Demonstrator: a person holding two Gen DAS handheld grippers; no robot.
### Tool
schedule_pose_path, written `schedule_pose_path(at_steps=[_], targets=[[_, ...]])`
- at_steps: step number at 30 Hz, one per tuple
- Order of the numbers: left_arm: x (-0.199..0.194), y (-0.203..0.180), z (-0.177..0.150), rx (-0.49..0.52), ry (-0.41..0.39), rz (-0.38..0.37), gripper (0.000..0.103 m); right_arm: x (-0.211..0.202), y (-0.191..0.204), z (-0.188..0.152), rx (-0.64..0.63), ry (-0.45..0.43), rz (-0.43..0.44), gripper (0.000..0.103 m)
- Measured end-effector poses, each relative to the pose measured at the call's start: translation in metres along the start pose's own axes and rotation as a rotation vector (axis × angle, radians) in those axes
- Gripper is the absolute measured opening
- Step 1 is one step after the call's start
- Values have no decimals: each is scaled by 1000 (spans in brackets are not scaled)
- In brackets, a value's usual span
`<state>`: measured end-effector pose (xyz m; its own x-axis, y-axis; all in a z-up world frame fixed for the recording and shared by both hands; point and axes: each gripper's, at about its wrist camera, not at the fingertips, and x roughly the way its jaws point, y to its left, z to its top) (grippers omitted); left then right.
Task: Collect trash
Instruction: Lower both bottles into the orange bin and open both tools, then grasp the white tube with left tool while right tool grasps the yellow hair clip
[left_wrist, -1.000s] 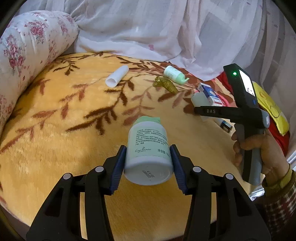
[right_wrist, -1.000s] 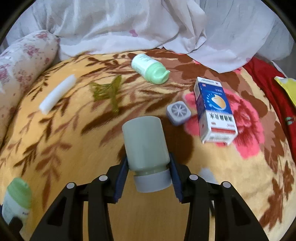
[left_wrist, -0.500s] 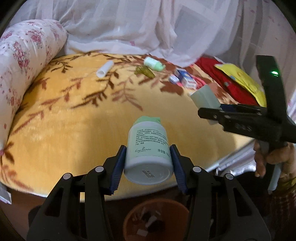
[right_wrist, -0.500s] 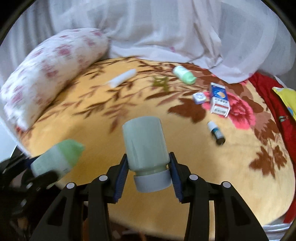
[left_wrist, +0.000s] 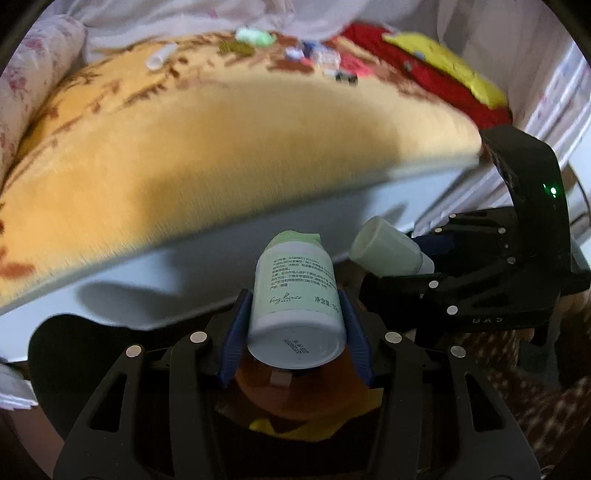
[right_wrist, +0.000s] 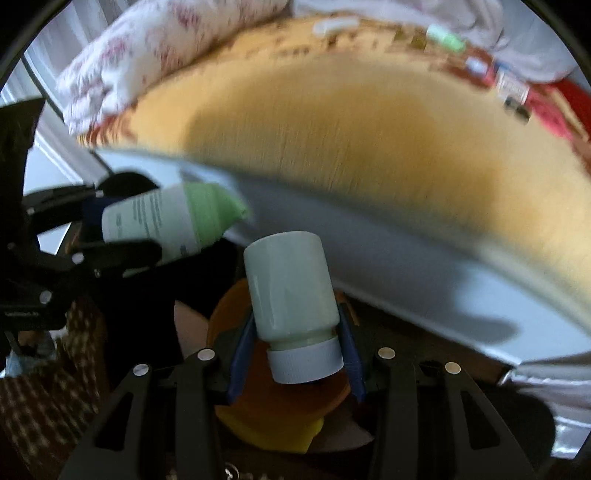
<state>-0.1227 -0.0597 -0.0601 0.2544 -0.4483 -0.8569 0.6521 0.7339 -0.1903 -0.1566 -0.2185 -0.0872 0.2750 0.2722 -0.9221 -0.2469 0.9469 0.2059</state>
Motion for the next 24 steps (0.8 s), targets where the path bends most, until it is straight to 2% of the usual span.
schedule_pose_path(at_steps=[4,6,7,8,10,11,21,24], targets=[[14,-6,-9,36,72,-8,48,17,7,-10,-27,84,21,44],[17,-7,-11,44,96,-7,48,17,8,-12,-30,94,10,62],[18,-8,-12,46,110,-5,49,14,7,-11,-31,82,-3,75],[17,-7,-12,48,116,-3,50,11,6,-10,-29,71,-11,77],[13,-4,-12,44,110,16,61,6,1,-8,-18,58,-24,77],[10,-2,-11,39,98,18,63,3,-3,-7,-6,44,-37,78],[-4,18,10,-43,16,25,63,-22,-23,8,45,-61,-65,78],[-9,27,28,-74,-33,28,63,-32,-32,17,54,-104,-66,78]])
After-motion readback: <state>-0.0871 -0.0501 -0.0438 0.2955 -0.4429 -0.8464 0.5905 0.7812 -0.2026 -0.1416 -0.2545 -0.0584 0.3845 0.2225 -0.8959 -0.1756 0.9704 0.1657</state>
